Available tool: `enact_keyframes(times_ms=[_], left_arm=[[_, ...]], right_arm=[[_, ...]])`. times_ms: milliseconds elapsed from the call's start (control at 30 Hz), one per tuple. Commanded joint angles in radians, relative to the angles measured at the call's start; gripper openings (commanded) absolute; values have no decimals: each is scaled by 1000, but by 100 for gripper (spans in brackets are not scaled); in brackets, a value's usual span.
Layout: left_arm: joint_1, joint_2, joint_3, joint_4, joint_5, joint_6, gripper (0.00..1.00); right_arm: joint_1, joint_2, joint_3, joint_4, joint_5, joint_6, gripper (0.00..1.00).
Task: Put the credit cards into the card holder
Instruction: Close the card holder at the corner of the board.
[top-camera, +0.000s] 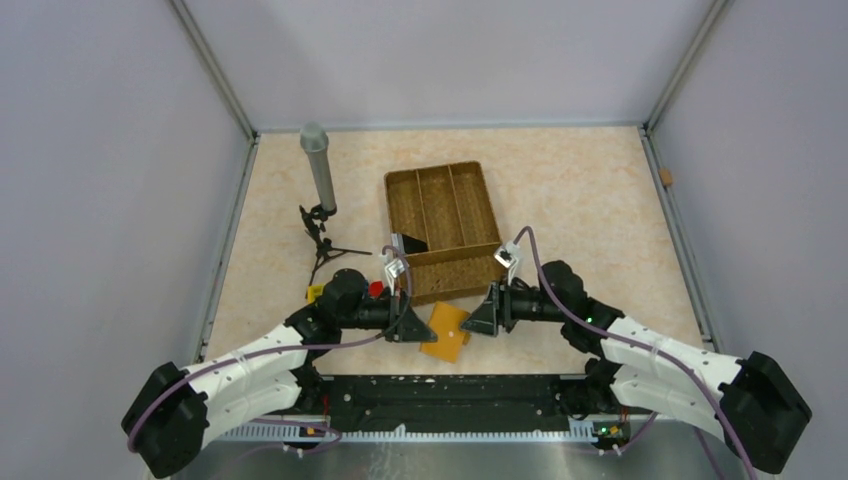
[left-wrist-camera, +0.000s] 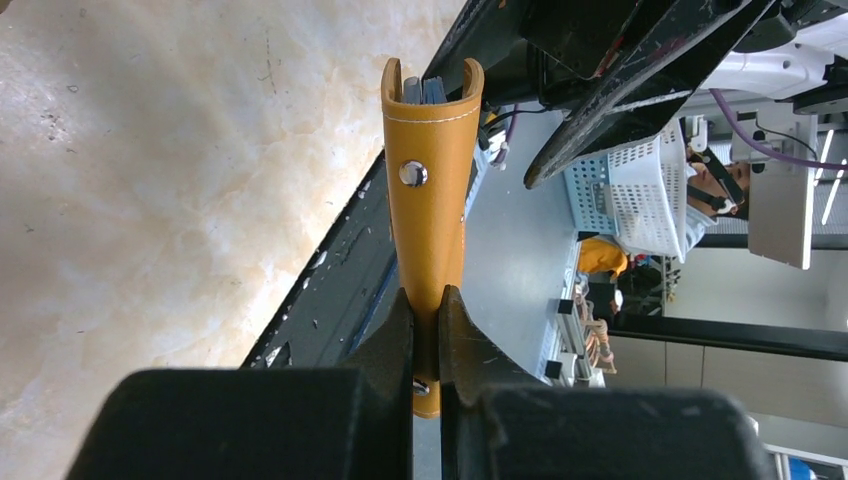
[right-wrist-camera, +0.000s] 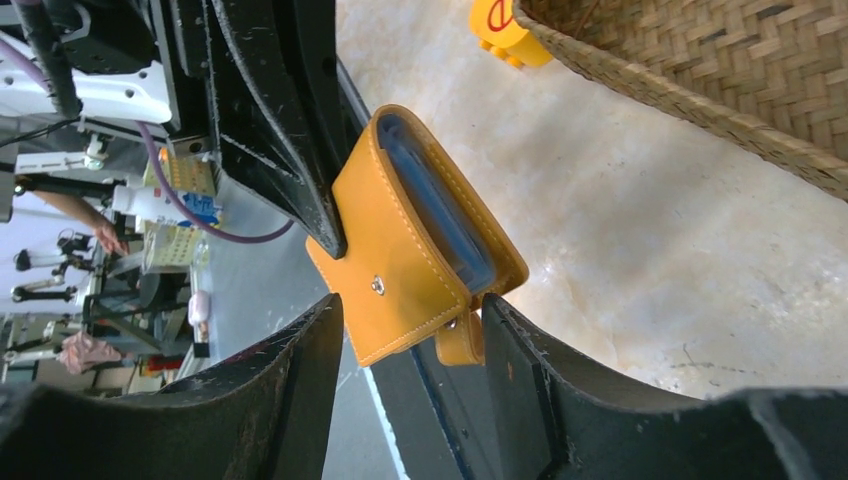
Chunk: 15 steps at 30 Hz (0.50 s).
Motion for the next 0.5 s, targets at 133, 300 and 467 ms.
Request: enact_keyframes(times_ms=[133,300,467], left_arm=[[24,1,9,99,15,-28,0],[57,3,-25,144,0,-68,0],[81,3,-47,164,3,-86,0]], right_arm=[[-4,26,15,84,-113,4,47],[19,-6,8,28,-136,11,45],[21,-29,6,-27,-140,4,43]])
